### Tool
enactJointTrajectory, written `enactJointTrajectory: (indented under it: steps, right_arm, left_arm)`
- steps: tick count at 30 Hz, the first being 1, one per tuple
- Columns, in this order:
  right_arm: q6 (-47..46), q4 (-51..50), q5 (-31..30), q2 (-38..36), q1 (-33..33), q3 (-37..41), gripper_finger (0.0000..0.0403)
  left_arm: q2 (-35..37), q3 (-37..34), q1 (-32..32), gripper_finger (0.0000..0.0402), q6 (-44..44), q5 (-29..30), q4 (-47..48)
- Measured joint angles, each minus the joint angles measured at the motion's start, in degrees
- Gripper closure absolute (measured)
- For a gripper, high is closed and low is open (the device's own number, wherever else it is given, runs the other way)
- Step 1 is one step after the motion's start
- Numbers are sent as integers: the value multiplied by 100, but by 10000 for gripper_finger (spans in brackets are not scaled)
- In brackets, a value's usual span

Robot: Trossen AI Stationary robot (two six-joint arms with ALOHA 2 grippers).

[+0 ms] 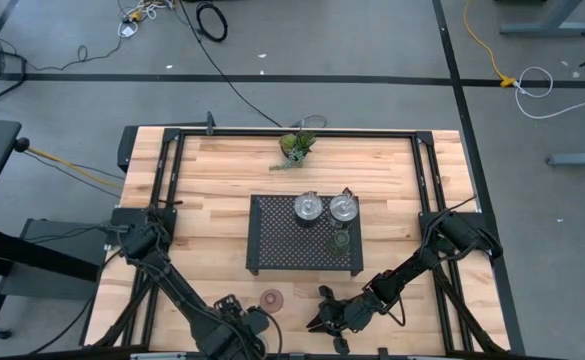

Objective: Pick & Place candle stick holders
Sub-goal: Adjust the silver scented candle on the table

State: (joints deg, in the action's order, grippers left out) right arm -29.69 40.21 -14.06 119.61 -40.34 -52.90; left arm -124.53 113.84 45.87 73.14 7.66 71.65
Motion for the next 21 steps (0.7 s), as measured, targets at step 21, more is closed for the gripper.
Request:
enactJointTrajectory:
  steps: [21]
  right_arm:
    - [-2, 1, 0, 0, 2, 0, 356]
  left_arm:
    - [-2, -2, -11, 5, -9, 258, 373]
